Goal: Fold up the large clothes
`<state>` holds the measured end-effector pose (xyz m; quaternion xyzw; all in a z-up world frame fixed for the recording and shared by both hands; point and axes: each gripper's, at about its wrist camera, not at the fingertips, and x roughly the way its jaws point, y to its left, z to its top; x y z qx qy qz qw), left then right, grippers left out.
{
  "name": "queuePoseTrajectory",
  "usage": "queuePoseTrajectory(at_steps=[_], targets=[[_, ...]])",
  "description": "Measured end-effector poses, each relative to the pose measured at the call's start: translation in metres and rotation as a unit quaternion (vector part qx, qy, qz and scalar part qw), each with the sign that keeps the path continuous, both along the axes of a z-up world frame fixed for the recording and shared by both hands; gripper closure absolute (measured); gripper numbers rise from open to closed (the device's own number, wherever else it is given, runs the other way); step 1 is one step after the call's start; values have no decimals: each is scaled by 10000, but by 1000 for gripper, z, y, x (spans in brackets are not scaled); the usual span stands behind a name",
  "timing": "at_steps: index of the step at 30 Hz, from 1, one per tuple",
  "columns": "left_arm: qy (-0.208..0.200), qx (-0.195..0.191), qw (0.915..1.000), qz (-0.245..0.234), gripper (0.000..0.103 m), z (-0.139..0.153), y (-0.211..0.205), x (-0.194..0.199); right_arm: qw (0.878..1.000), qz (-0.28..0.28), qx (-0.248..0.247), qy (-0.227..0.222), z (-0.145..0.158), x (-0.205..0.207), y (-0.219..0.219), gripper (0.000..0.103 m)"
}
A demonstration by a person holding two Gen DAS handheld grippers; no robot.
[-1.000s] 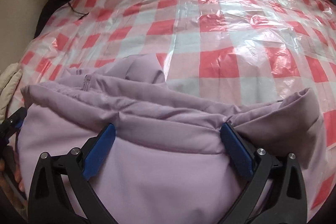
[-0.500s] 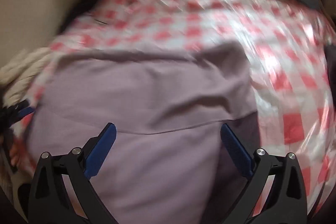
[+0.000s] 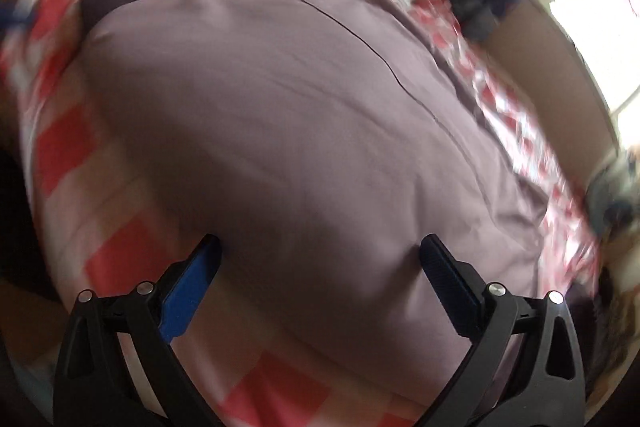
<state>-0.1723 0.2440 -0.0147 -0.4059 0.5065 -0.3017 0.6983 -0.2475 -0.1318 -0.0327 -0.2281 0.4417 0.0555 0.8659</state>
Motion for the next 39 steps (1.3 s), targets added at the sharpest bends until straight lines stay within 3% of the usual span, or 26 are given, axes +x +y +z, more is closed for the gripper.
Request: queuePoseTrajectory(at_steps=[3,9,11,13,14,17,20,23,24,27,29,30,32,35,37,39], targets=[[262,-299,9992,33,8,-23,-13,4,9879,-679,1392,96,15,14,-41,7],[236,-145,9989,370,8,-48,-35,32,9659,-1113,2304,390,21,20,-82,7],[22,-94,9982,587,8,-49,-38,35,9477,-1154,2945,437,33,5,-99,7],[-171,-97,9974,688,8,-50,-38,33,9078,-1406,3930,404,42,-8,-136,7],[-314,-63,9970,703,8,-49,-38,31,8774,-1655,4489,340,43,-24,-167,7],[-465,115,9965,691,8,-46,-41,33,8045,-2575,5349,175,33,-69,-242,7],[-647,98,9956,669,7,-42,-45,33,7637,-3510,5415,171,12,-108,-298,7],[-808,-204,9938,741,7,-38,-39,30,7328,-3761,5654,425,-11,-115,-318,7],[-701,-142,9947,741,7,-43,-38,32,7258,-3729,5758,515,-19,-111,-318,7],[-422,-95,9956,832,8,-54,-37,36,7209,-3631,5859,722,-33,-90,-310,6],[-625,-230,9936,910,8,-47,-33,31,7192,-3466,6012,340,-20,-89,-307,6],[-662,-168,9936,904,7,-46,-33,31,7143,-3238,6204,-17,-9,-92,-307,6],[-487,197,9949,857,8,-53,-36,36,7118,-3098,6300,-232,-4,-96,-307,6],[-404,133,9952,881,7,-57,-36,39,6887,-3477,6356,282,-40,-94,-312,6],[-396,1,9947,954,7,-58,-34,39,6774,-3532,6448,249,-51,-93,-316,6],[-363,-96,9942,1011,7,-60,-32,40,6742,-3395,6558,131,-54,-88,-314,6]])
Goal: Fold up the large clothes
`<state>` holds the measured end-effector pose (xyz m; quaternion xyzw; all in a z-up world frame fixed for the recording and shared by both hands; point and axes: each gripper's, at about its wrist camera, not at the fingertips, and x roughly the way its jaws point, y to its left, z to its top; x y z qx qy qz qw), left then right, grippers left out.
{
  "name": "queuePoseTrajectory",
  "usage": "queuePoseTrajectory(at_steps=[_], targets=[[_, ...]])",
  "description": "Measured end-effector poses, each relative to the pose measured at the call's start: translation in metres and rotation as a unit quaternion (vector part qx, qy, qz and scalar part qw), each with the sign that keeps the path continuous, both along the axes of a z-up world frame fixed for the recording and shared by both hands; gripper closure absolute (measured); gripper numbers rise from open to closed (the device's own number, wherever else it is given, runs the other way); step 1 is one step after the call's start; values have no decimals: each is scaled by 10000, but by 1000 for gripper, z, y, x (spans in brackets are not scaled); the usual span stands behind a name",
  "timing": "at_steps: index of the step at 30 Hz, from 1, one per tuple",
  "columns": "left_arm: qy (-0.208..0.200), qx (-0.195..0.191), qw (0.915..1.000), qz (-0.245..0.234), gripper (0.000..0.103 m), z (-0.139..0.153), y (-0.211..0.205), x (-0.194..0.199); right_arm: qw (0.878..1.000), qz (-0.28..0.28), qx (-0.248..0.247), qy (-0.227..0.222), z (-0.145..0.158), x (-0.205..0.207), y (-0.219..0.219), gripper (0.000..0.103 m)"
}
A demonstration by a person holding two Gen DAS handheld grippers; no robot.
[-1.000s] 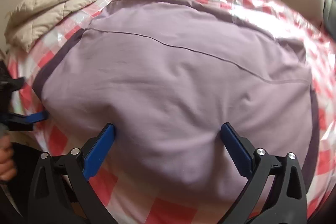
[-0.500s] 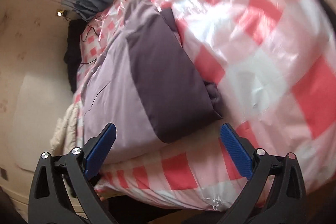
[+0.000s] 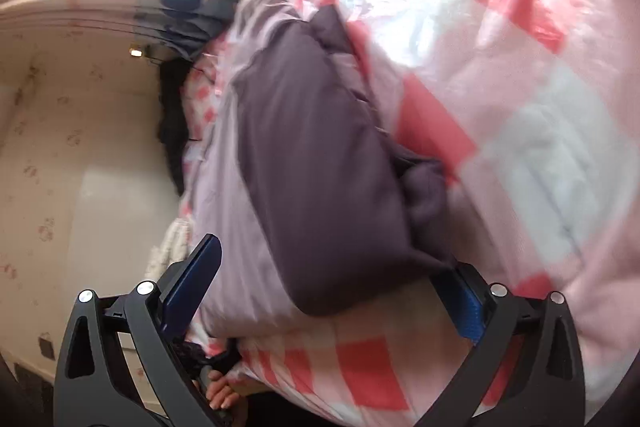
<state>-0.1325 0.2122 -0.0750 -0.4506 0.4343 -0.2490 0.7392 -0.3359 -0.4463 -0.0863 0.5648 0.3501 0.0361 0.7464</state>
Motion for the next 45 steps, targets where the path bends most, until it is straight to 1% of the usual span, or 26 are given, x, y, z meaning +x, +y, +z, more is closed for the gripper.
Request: queuePoseTrajectory(at_steps=[5,9,11,12,13,15,18,20,23,25,27,28,29,30,31,32,33,34,35,36,37,38,39,41,44,45], targets=[[-9,-10,10000,25,8,-4,3,0,9993,78,-102,340,-12,23,2,6],[70,-24,10000,38,17,-7,8,3,9995,0,108,283,-16,22,0,7],[114,-35,9999,68,29,-9,11,2,9996,-22,193,187,-18,20,-6,7],[152,-28,9998,90,35,-11,13,2,9996,-82,264,59,-17,19,-7,14],[205,-36,9997,96,47,-13,14,2,9995,-136,297,-44,-15,16,-8,28],[257,-172,9995,59,55,-16,15,3,9997,-208,114,-56,-13,8,-8,39],[148,-185,9997,-6,67,-12,15,2,9991,-116,-352,-204,4,6,-1,54],[-53,-285,9996,-60,72,-4,14,0,9973,-62,-592,-427,22,1,0,60],[-475,-414,9977,-255,74,15,13,-9,9924,72,-901,-832,62,-9,12,63],[-649,-545,9953,-459,74,27,18,-22,9900,114,-942,-1045,80,-24,16,63],[-681,-569,9942,-605,74,32,23,-30,9893,186,-1013,-1036,87,-40,17,63],[-563,-510,9949,-663,71,28,25,-34,9904,276,-1048,-858,83,-45,17,61],[-309,-466,9962,-675,65,19,27,-35,9926,353,-1002,-583,72,-50,14,59],[-80,-485,9966,-658,64,9,29,-33,9954,322,-857,-280,56,-56,7,55],[181,-576,9962,-627,61,-1,32,-32,9976,175,-677,1,41,-63,-1,55],[344,-647,9955,-597,59,-8,35,-31,9991,-73,-420,81,36,-70,-9,54],[336,-613,9959,-577,58,-8,36,-30,9978,-346,-559,-1,43,-78,-13,48],[259,-443,9971,-559,55,-4,35,-30,9940,-643,-877,-52,56,-85,-16,40],[197,-305,9979,-538,53,-1,34,-29,9884,-904,-1201,-225,75,-89,-16,37],[109,-122,9985,-518,50,4,31,-30,9839,-1027,-1418,-347,90,-88,-14,31],[65,-7,9988,-483,44,6,28,-29,9782,-1063,-1724,-460,108,-82,-7,22],[51,43,9991,-413,39,8,25,-27,9712,-864,-2126,-643,131,-64,9,18],[74,39,9994,-350,30,7,22,-26,9657,-637,-2418,-705,144,-51,25,14],[136,6,9995,-291,21,4,17,-23,9448,55,-3181,-785,172,3,75,14],[174,-47,9994,-290,14,1,12,-20,9052,850,-4099,-739,183,83,146,14],[202,-101,9994,-259,13,0,11,-18,8959,983,-4284,-644,179,108,160,12]])
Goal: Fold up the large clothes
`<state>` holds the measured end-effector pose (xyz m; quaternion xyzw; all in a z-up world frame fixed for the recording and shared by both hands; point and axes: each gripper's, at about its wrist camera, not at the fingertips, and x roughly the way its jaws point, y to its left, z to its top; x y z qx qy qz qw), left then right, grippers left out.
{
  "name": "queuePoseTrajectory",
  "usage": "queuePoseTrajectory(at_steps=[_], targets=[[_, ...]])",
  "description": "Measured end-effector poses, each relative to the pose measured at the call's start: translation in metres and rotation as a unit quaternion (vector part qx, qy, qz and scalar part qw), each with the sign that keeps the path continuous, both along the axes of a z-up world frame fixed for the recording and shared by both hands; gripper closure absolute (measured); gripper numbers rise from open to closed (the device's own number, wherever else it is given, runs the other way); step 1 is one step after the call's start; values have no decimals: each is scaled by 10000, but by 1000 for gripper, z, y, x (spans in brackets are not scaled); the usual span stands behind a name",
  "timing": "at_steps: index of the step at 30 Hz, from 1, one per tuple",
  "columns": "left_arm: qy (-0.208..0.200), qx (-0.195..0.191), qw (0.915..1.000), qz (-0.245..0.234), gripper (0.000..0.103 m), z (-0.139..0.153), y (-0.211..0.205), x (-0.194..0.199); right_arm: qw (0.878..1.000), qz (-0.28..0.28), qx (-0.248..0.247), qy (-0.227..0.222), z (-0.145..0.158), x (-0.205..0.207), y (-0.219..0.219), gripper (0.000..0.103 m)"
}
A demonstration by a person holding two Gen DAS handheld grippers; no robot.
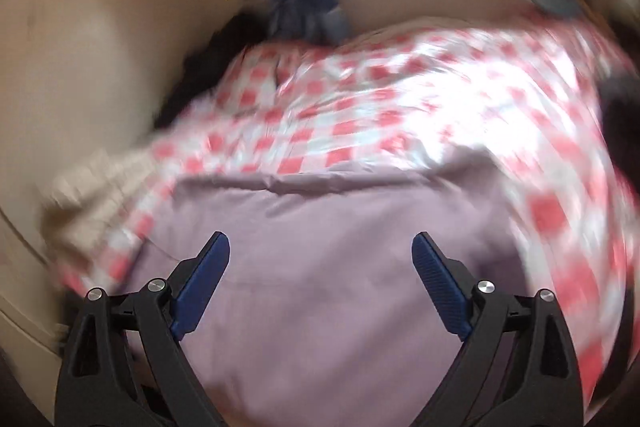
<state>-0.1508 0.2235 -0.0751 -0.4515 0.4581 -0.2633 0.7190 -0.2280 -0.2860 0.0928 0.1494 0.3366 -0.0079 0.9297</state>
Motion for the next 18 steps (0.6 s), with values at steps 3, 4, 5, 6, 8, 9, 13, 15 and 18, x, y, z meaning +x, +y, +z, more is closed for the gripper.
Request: queuePoseTrajectory(at_steps=[3,4,5,6,8,9,13,15,18], targets=[[97,-160,9998,106,11,-5,0,4,9974,-35,-455,564,-37,74,31,11],[87,-217,9996,133,11,-5,-1,5,9949,-123,-607,797,-56,95,36,11],[31,-269,9995,143,12,-5,-1,6,9900,-223,-813,1130,-81,109,41,11],[-63,-289,9995,137,16,-3,-1,6,9846,-230,-891,1489,-104,124,43,6],[-196,-253,9995,-8,46,-1,-4,7,9747,-122,-836,2071,-139,139,47,6],[-193,-195,9996,-1,48,-1,-4,8,9749,-118,-878,2041,-134,137,46,6],[-98,-214,9997,-23,53,-4,-3,9,9845,-132,-973,1452,-97,144,50,6],[-117,-217,9997,-24,53,-3,-3,9,9841,-200,-1056,1416,-91,163,53,6],[-212,-160,9996,-56,54,0,-4,9,9689,-186,-1216,2145,-130,208,53,6]])
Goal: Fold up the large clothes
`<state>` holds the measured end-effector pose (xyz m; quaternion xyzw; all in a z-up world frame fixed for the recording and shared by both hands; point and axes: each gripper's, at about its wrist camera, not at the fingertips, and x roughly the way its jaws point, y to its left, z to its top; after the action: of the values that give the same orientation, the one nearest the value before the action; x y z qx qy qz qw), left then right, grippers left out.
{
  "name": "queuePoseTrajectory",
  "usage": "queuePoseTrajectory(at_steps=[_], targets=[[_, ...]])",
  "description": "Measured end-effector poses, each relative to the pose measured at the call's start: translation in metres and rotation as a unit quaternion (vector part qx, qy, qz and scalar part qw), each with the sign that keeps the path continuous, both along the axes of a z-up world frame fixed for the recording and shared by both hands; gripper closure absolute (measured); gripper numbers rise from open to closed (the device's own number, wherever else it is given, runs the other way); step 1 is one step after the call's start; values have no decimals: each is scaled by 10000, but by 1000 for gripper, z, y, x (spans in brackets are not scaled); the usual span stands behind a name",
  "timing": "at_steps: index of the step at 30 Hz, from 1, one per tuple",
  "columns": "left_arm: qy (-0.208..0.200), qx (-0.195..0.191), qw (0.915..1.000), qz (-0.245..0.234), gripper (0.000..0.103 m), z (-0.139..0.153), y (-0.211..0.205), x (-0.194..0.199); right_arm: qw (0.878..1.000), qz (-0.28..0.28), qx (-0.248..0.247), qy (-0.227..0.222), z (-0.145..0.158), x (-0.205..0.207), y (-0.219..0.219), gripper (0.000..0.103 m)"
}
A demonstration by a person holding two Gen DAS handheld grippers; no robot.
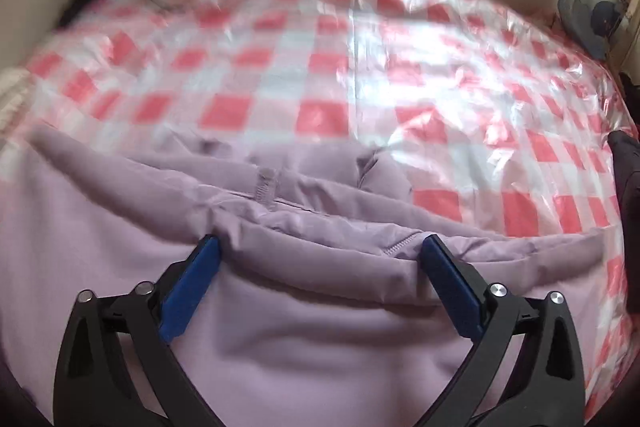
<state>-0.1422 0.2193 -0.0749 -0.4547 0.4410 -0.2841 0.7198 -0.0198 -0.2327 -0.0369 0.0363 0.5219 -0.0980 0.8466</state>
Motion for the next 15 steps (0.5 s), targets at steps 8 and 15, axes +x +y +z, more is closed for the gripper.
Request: queuePoseTrajectory(at_steps=[8,15], targets=[[220,-212,9995,93,51,-10,3,7,9979,532,117,-347,61,-60,2,6],[190,-189,9995,171,47,-10,0,2,9916,1102,-661,-140,5,-175,27,6]])
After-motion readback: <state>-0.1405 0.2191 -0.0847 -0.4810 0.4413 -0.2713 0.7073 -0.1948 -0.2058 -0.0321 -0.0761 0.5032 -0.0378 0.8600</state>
